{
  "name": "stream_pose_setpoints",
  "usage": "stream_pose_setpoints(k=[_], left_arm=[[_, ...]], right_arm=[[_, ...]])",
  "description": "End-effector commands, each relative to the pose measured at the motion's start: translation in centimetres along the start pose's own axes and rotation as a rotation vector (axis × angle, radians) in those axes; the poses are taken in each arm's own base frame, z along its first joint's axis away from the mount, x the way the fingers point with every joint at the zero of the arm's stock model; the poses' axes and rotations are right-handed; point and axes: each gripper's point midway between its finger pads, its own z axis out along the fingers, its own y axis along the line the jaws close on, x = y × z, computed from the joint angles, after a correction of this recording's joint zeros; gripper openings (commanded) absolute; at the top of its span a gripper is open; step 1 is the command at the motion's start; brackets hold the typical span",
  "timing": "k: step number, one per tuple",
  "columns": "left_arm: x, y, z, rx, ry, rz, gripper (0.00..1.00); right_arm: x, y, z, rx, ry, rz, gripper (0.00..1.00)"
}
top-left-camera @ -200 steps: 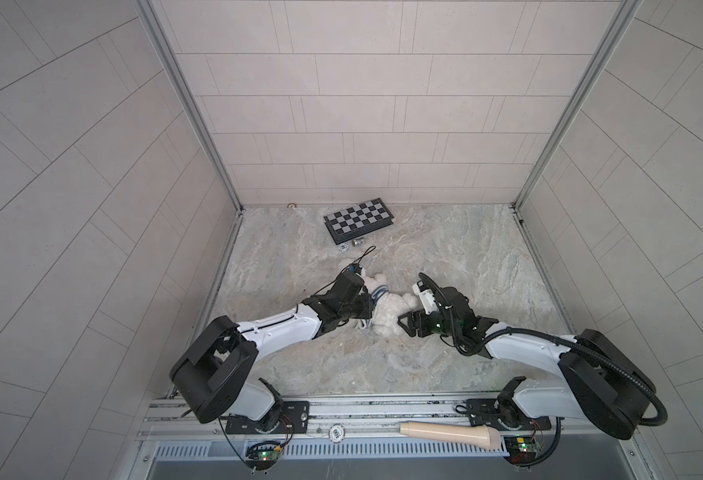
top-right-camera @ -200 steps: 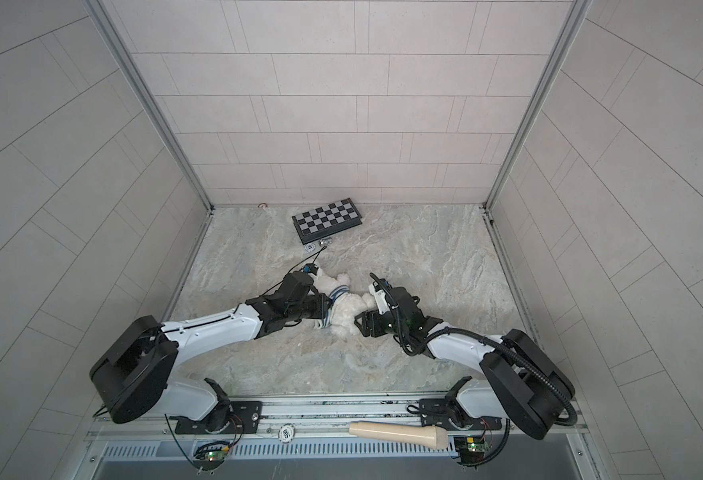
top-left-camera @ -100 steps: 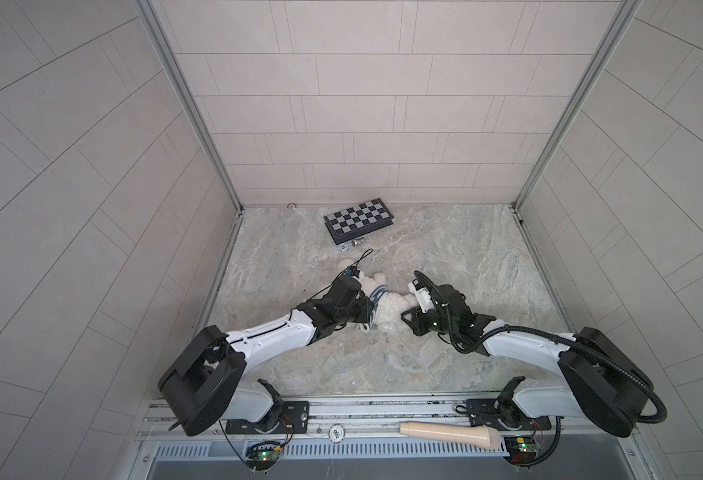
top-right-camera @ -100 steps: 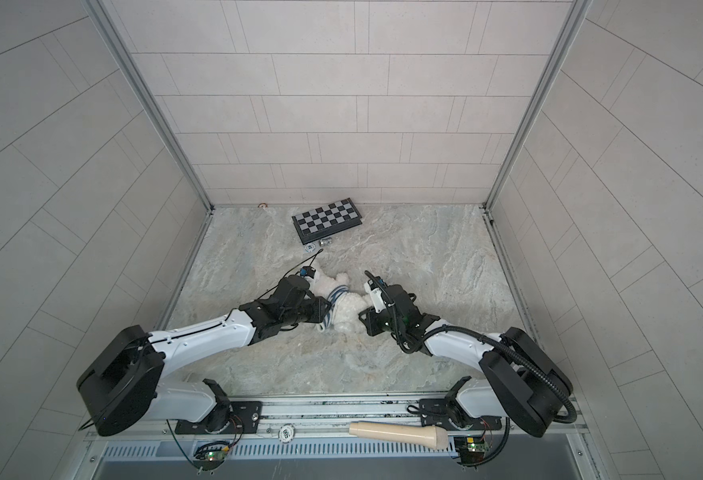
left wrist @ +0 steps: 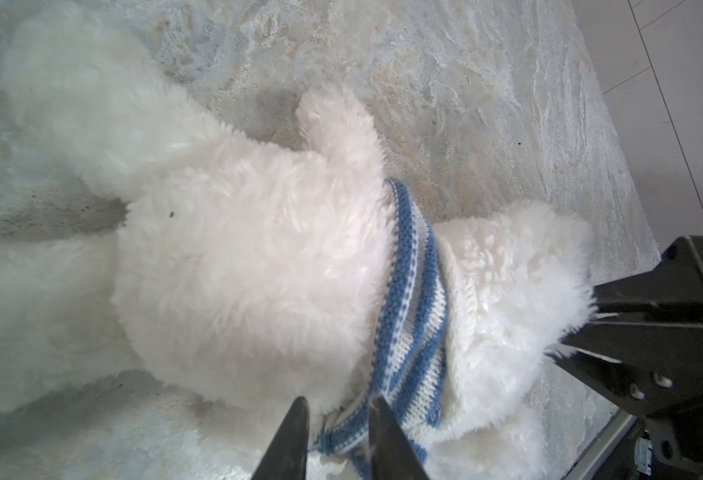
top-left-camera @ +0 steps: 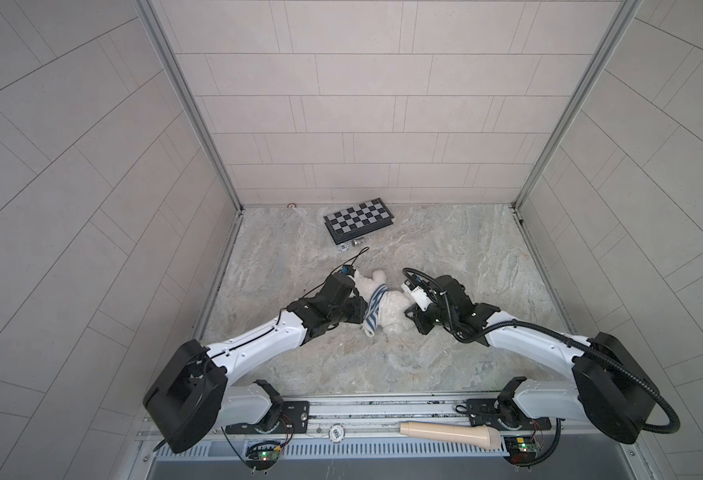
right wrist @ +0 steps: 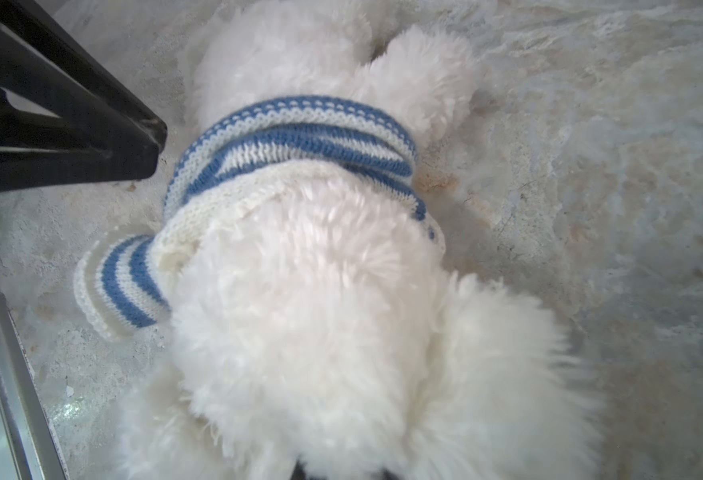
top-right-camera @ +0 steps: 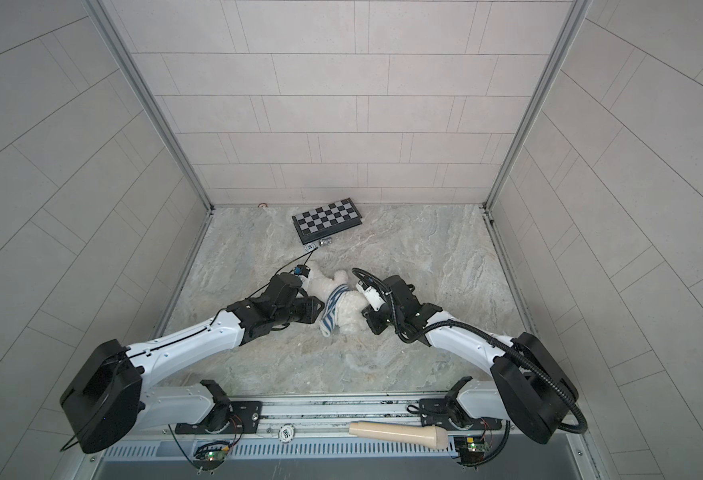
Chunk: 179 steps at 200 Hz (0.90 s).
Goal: Dress the teddy bear
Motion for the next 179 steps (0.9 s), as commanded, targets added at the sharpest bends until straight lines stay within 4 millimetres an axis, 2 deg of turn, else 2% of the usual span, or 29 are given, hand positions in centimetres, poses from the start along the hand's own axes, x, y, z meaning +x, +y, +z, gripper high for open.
stream_pose_setpoints(k=[1, 17, 47, 94, 130, 165, 179], left_arm=[[1.4, 0.2, 0.3, 0.009, 0.036, 0.024, 0.28], [2.0, -0.3, 0.5, 0.016, 0.049, 0.053, 0.3], [1.9, -1.2, 0.8, 0.029, 0.048, 0.071, 0.35], [1.1, -0.4, 1.8, -0.031, 0.04, 0.07, 0.3], [0.6, -1.1, 1.6, 0.01, 0.016, 0.056, 0.29], [-0.3, -1.3, 0.8, 0.061, -0.025, 0.02, 0.4], [-0.6, -0.9, 0.5, 0.035, -0.031, 0.036, 0.4]], right_arm=[[0.5, -0.1, 0.3, -0.004, 0.05, -0.059, 0.0], [0.6, 0.1, 0.6, -0.025, 0.059, -0.067, 0.0], [0.6, 0.3, 0.9, -0.04, 0.071, -0.068, 0.0], [0.8, 0.5, 0.5, -0.043, 0.061, -0.071, 0.0], [1.1, 0.6, 0.5, -0.048, 0.06, -0.074, 0.0], [1.2, 0.6, 0.3, -0.044, 0.056, -0.079, 0.0], [1.1, 0.6, 0.3, -0.045, 0.052, -0.081, 0.0]])
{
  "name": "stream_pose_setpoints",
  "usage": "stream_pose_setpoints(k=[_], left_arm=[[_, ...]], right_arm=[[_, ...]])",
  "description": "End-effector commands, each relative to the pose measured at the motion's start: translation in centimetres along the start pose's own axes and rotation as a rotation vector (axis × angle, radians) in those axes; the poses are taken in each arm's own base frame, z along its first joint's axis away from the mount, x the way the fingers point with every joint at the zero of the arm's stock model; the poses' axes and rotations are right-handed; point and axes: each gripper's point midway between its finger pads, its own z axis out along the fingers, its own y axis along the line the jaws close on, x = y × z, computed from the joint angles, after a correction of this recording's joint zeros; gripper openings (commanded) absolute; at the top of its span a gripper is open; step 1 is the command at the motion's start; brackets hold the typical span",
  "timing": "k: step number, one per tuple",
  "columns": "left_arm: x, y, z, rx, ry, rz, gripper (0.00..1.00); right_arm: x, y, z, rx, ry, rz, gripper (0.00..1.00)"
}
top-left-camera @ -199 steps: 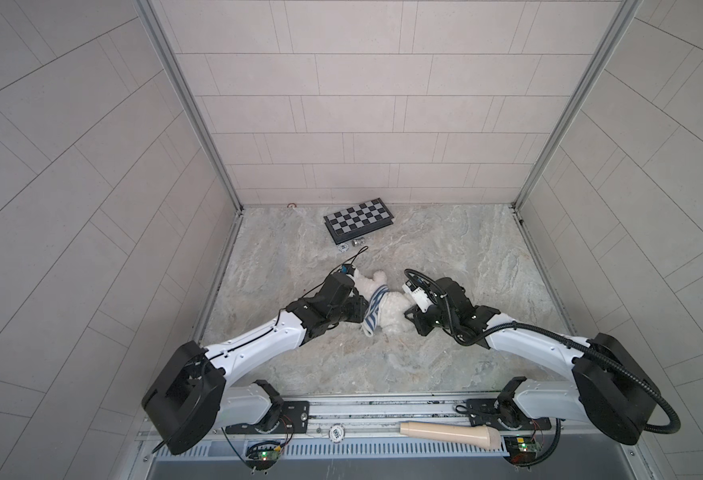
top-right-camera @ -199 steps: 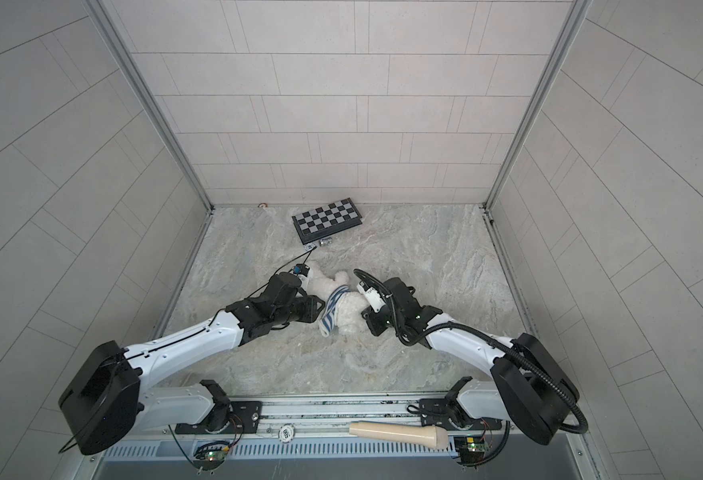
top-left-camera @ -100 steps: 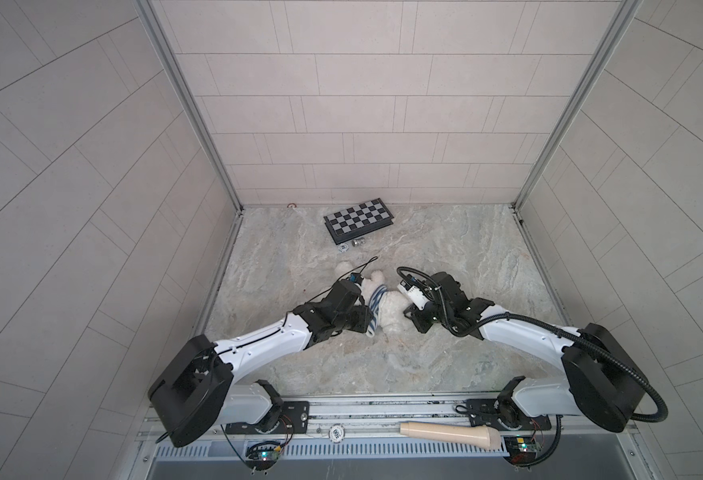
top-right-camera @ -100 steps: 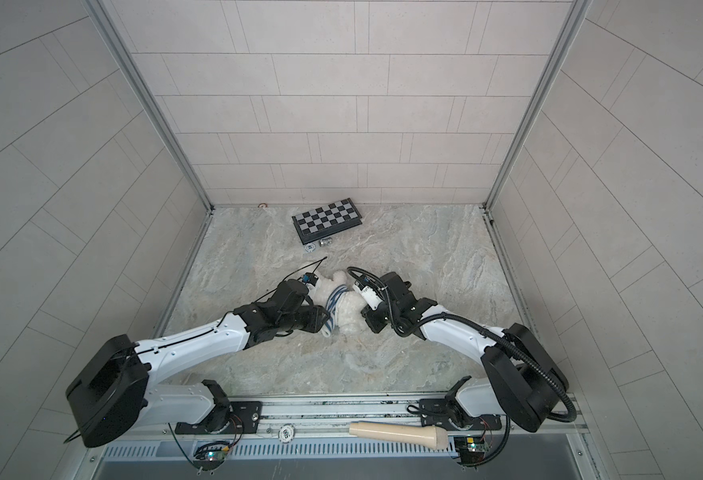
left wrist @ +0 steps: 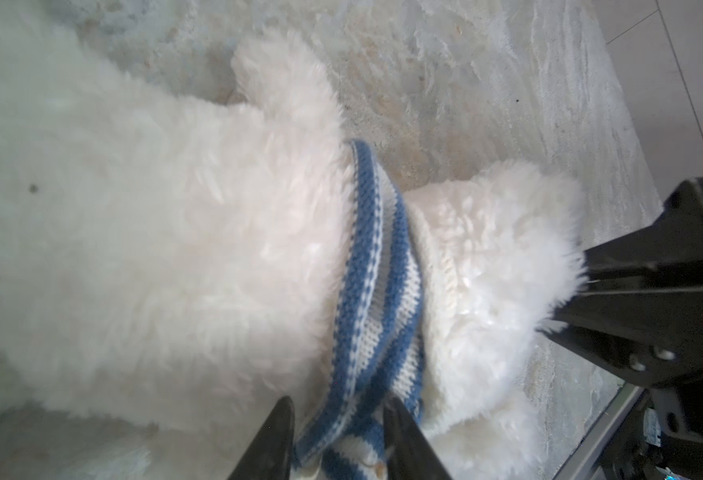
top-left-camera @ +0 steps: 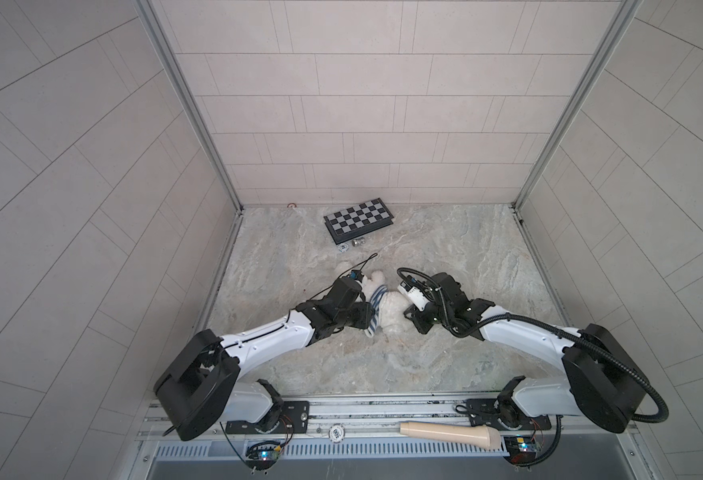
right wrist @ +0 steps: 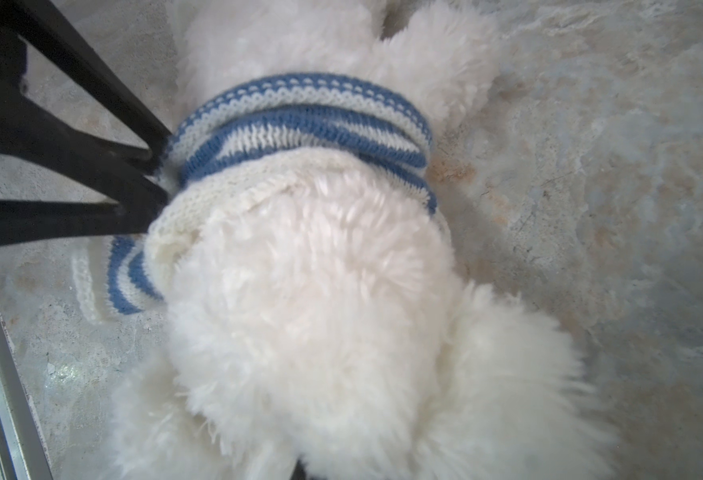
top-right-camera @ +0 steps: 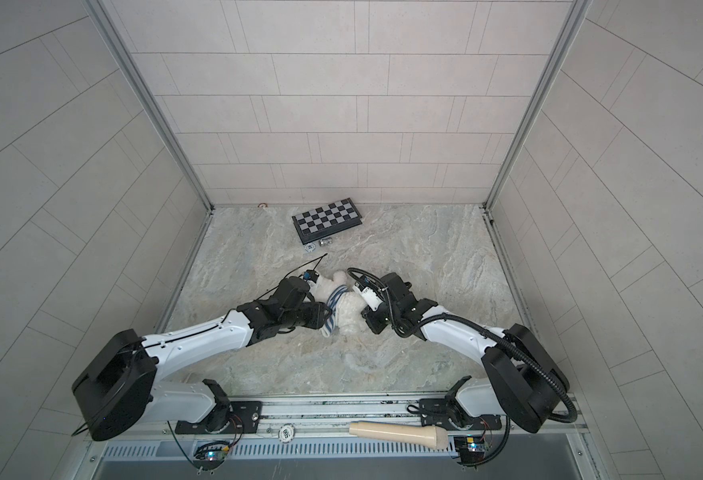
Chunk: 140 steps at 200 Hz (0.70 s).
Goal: Dress the teddy bear
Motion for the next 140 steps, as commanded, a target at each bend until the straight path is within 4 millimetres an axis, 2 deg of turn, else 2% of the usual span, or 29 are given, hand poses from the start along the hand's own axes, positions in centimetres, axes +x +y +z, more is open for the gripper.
stream_pose_setpoints(k=[1, 35, 122, 140], left_arm=[[-1.2, -0.1, -0.8, 0.006, -0.048, 0.008, 0.4], [-1.2, 0.1, -0.3, -0.008, -0.021, 0.016, 0.28], [0.3, 0.0, 0.8, -0.005, 0.045, 0.029, 0.25], [0.3, 0.1, 0.9, -0.009, 0.046, 0.031, 0.19]], right_arm=[[0.6, 0.6, -0.3, -0.02, 0.007, -0.034, 0.0], [0.5, 0.6, -0.4, -0.02, 0.001, -0.036, 0.0], [0.2, 0.7, -0.8, -0.016, -0.011, -0.056, 0.0], [0.0, 0.7, -1.0, -0.016, -0.018, -0.058, 0.0]])
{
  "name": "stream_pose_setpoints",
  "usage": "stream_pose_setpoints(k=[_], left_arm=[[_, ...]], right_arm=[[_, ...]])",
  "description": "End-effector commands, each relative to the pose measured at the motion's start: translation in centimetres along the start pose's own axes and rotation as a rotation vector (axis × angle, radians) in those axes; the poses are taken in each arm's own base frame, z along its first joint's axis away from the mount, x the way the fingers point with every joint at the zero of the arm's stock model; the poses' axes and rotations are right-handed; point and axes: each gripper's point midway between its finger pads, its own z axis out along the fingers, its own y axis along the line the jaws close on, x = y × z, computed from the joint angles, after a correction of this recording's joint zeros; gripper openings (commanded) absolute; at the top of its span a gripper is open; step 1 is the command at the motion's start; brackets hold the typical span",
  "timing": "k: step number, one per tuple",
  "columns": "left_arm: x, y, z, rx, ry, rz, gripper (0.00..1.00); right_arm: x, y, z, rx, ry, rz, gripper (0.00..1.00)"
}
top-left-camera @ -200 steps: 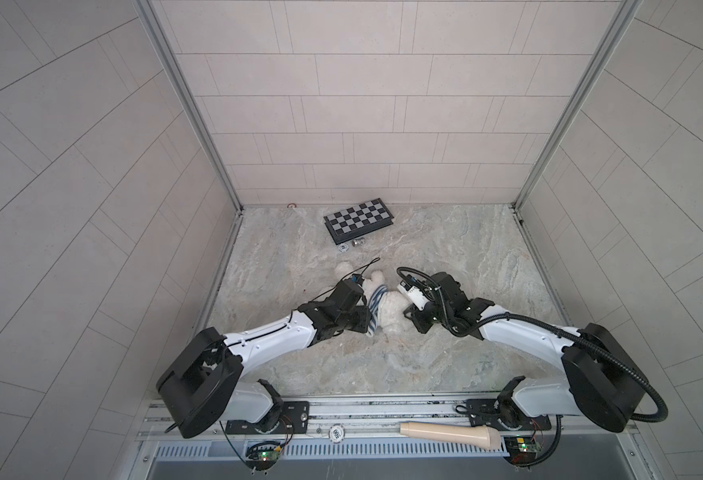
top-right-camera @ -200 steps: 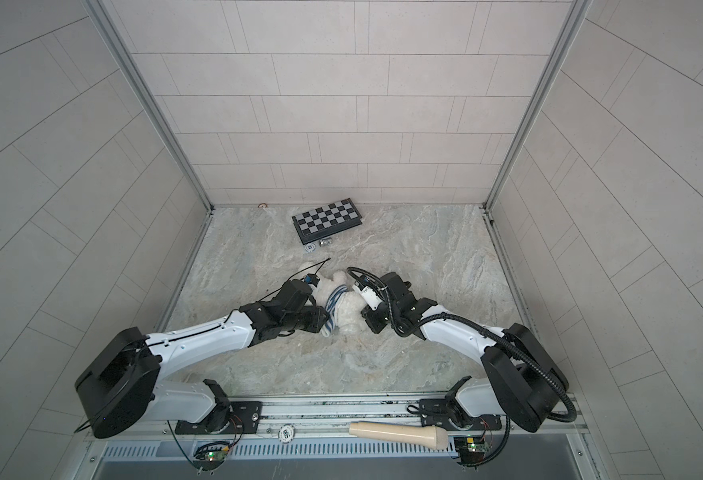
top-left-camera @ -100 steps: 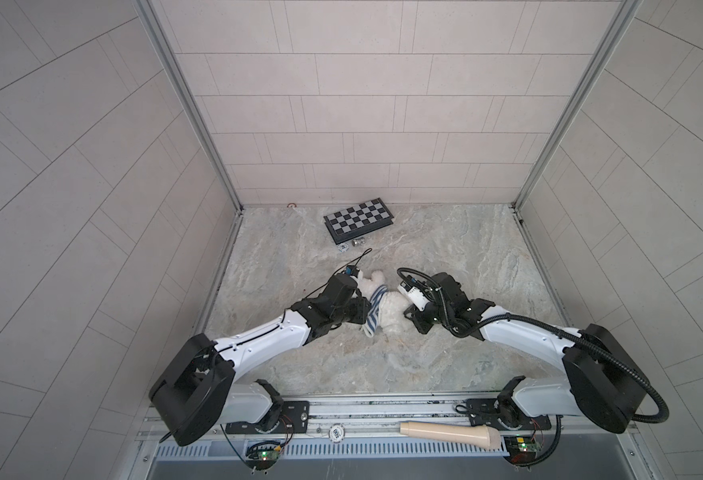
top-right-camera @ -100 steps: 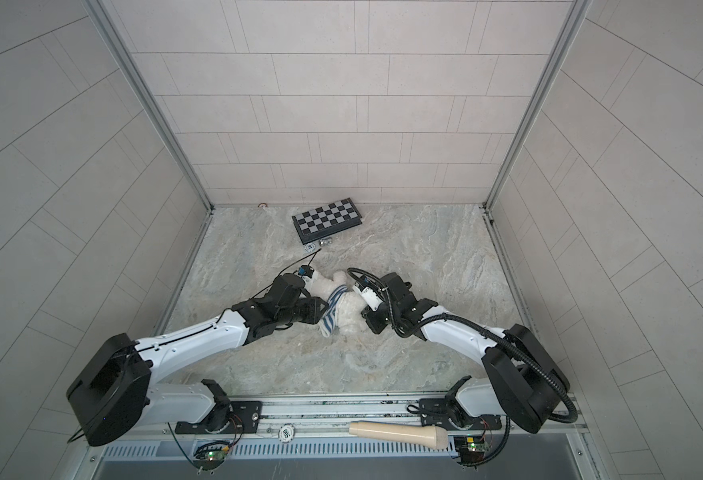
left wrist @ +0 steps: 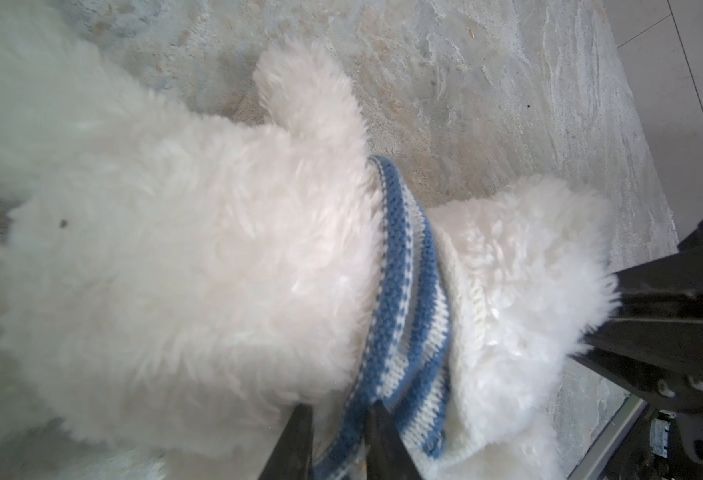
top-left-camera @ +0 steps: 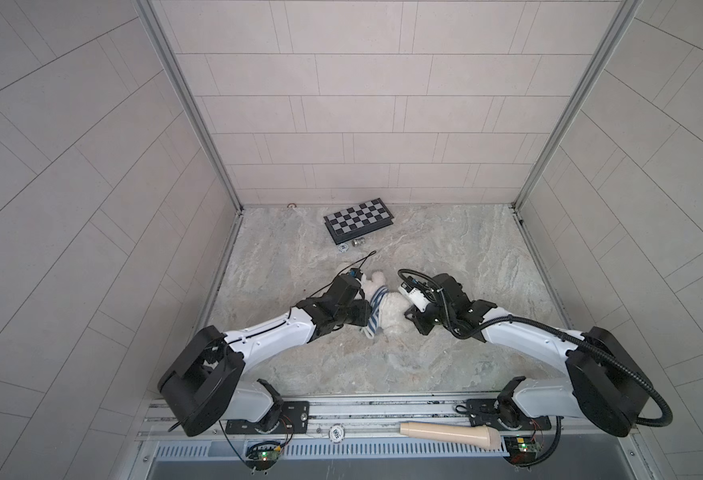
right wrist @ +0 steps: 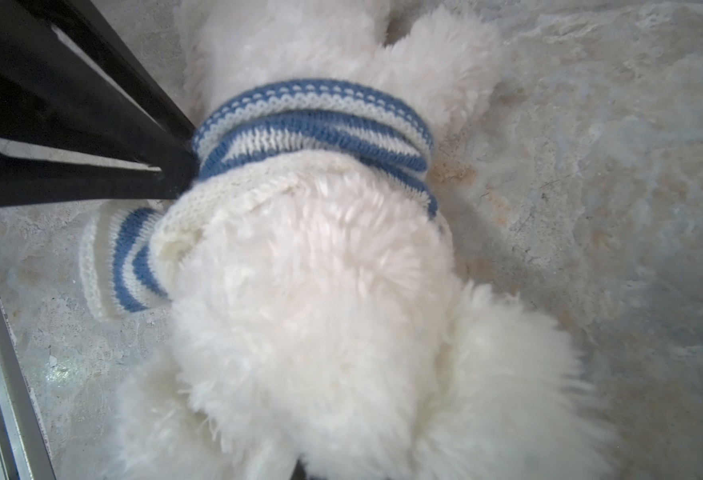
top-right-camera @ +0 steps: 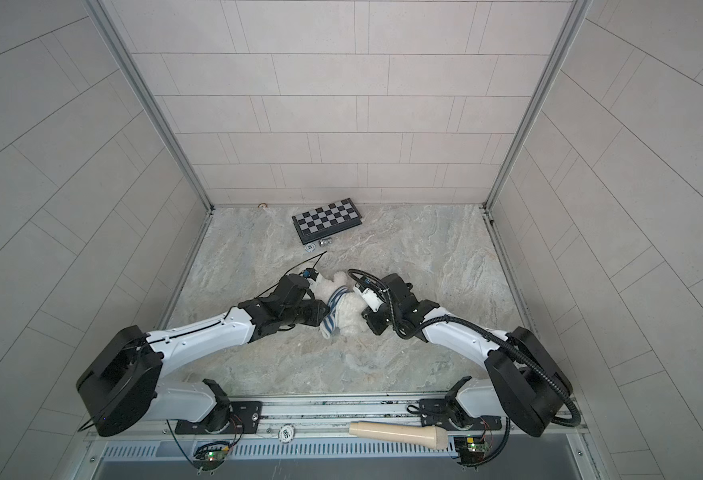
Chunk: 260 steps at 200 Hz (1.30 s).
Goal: Dress the teddy bear
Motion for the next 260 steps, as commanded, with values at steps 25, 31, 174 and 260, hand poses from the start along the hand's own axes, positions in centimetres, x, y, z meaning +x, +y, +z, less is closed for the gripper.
stream_pose_setpoints(k=[25, 31, 174, 260], left_arm=[[-0.3, -0.2, 0.0, -0.006, 0.0, 0.027, 0.01], [-0.3, -0.1, -0.2, -0.009, -0.002, 0.029, 0.0], [-3.3, 7.5, -6.5, -0.143, -0.207, -0.138, 0.0], [-3.9, -1.1, -6.3, 0.163, -0.212, 0.075, 0.0]], right_arm=[[-0.1, 0.5, -1.0, -0.005, -0.011, -0.047, 0.0], [-0.1, 0.6, -1.2, -0.003, -0.009, -0.049, 0.0], [-0.3, 3.9, -5.4, 0.114, -0.084, -0.429, 0.0], [-1.8, 6.9, -6.1, 0.065, -0.146, -0.563, 0.0]])
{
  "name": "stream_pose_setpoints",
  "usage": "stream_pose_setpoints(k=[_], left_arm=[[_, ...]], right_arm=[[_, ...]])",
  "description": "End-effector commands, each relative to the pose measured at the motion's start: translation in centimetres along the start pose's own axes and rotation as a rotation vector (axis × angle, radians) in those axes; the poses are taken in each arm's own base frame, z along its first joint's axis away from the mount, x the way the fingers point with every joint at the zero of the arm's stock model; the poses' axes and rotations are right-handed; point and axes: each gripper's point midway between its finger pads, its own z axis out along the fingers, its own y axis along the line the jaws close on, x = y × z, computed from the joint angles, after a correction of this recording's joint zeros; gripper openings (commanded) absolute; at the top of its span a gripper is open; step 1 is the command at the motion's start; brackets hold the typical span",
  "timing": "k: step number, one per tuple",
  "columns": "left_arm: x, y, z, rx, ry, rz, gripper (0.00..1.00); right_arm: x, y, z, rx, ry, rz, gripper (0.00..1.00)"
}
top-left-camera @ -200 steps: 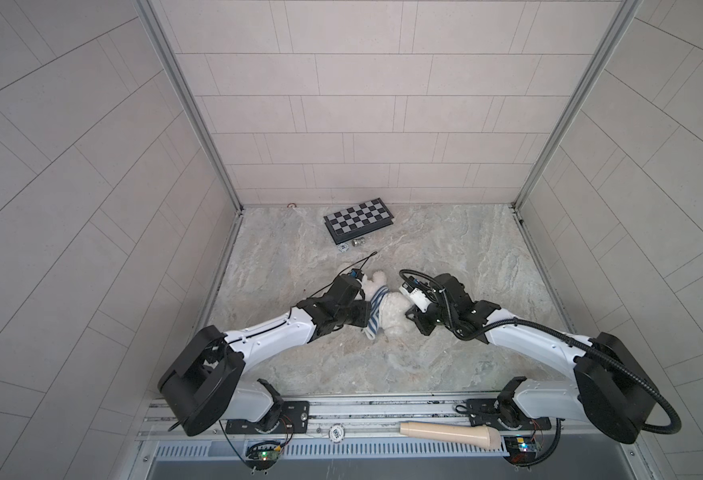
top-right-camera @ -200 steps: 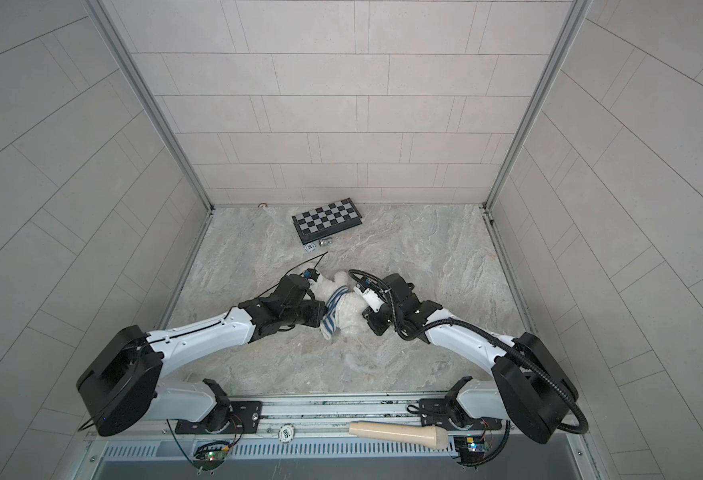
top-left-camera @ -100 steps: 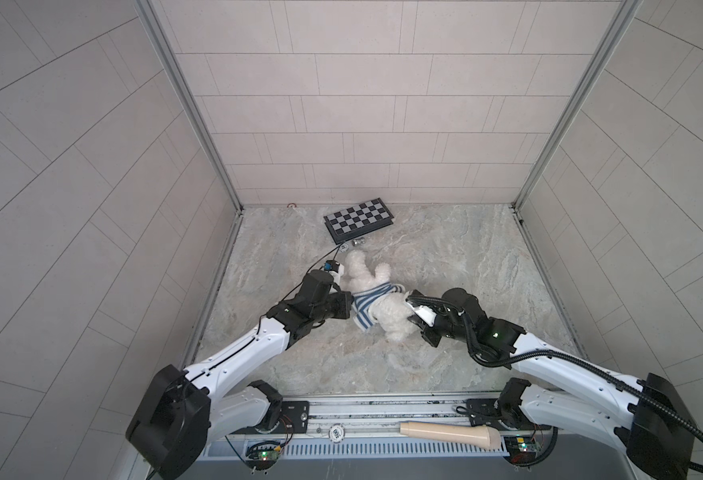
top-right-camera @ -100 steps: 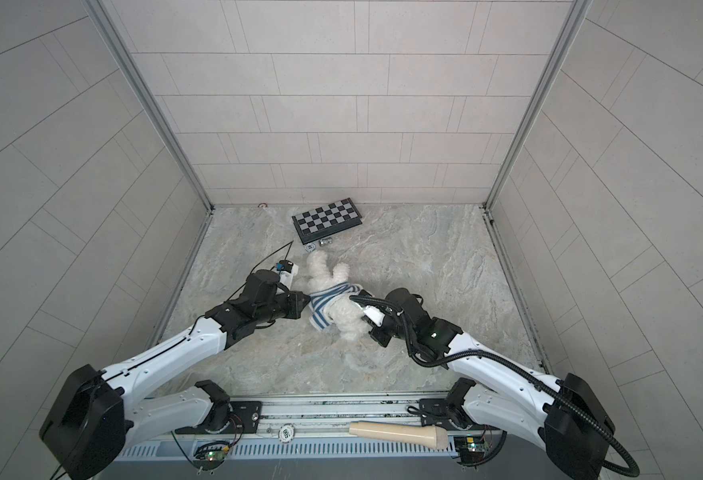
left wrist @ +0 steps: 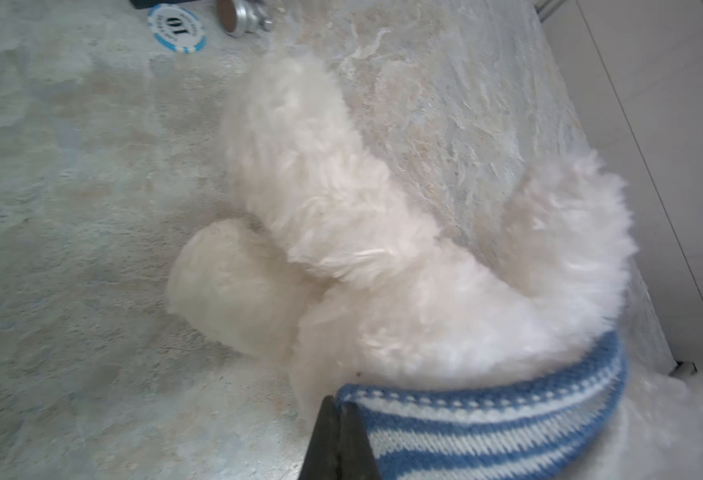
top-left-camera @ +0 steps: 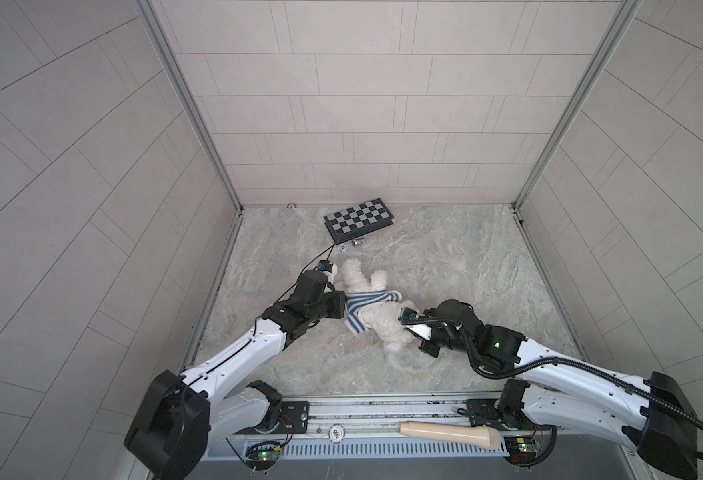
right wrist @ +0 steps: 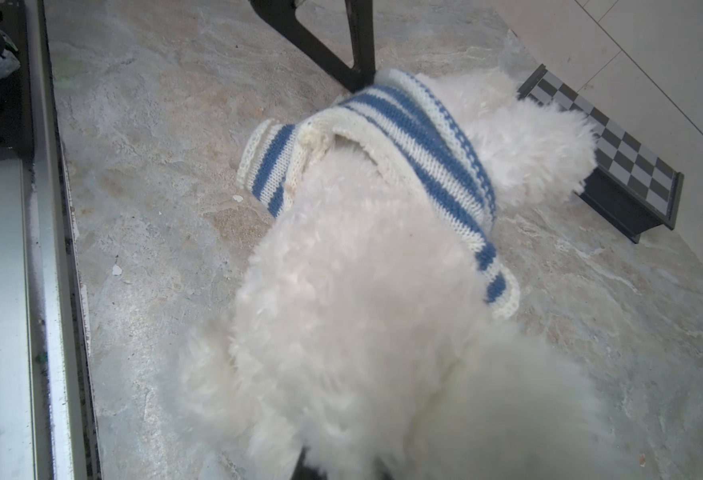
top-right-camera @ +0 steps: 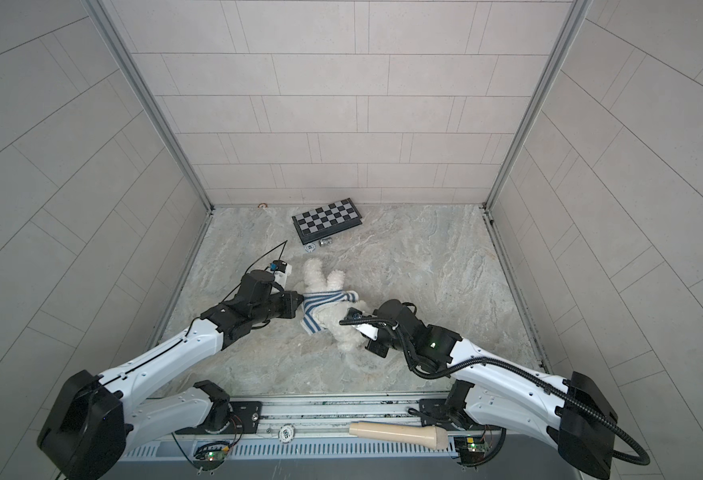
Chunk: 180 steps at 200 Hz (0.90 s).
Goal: Dress the teddy bear
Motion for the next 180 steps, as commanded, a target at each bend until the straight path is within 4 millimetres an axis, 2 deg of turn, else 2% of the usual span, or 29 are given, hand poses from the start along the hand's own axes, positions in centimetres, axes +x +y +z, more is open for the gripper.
stream_pose_setpoints(k=[1, 15, 31, 33, 40, 77, 95, 98, 104, 116, 132, 156, 163, 167, 180], left_arm=[[-1.1, -4.6, -0.6, 0.164, -0.049, 0.111, 0.0], [-1.1, -5.8, -1.1, 0.202, -0.055, 0.143, 0.0], [-1.6, -6.1, -1.6, 0.211, -0.087, 0.132, 0.0], [-1.6, -6.0, -1.6, 0.207, -0.089, 0.13, 0.0], [-1.9, -5.7, -1.7, 0.188, -0.098, 0.124, 0.0], [-2.5, -0.9, -1.7, 0.022, -0.112, -0.027, 0.0], [-2.2, 0.6, -2.0, -0.015, -0.122, -0.061, 0.0], [-2.1, 0.7, -2.1, -0.017, -0.12, -0.063, 0.0], [-1.9, 0.8, -2.2, -0.014, -0.118, -0.062, 0.0], [-1.4, 0.0, -2.4, 0.035, -0.112, -0.053, 0.0], [-0.3, -2.6, -2.6, 0.174, -0.09, -0.026, 0.0], [3.1, -5.6, -2.0, 0.262, 0.032, 0.055, 0.0], [4.4, -6.0, -1.6, 0.269, 0.073, 0.064, 0.0], [5.0, -6.1, -1.3, 0.27, 0.093, 0.066, 0.0], [6.9, -5.9, -0.4, 0.261, 0.136, 0.051, 0.0]], right_arm=[[-1.0, -0.1, -0.2, 0.002, -0.004, -0.063, 0.0], [-1.2, 0.0, -0.2, -0.005, 0.001, -0.074, 0.0], [-0.7, 0.6, 0.1, -0.017, 0.027, -0.106, 0.0], [-1.6, 0.4, -0.1, -0.011, 0.01, -0.111, 0.0], [-1.9, 0.6, -0.2, -0.013, 0.01, -0.134, 0.0], [-2.1, 1.6, -0.4, -0.007, -0.003, -0.211, 0.0], [-2.7, 0.5, -1.0, 0.058, -0.025, -0.191, 0.0], [-1.6, 0.5, -0.7, 0.065, -0.005, -0.185, 0.0], [-1.5, -0.1, -0.9, 0.104, -0.007, -0.163, 0.0], [-1.4, -1.7, -1.5, 0.185, -0.009, -0.111, 0.0], [-1.2, -3.7, -2.2, 0.265, 0.003, -0.036, 0.0], [-1.6, -5.3, -2.8, 0.314, -0.007, 0.059, 0.0], [-1.5, -5.4, -2.6, 0.317, -0.003, 0.086, 0.0], [-2.7, -5.9, -3.1, 0.327, -0.032, 0.107, 0.0], [-3.5, -6.3, -3.3, 0.338, -0.059, 0.154, 0.0]])
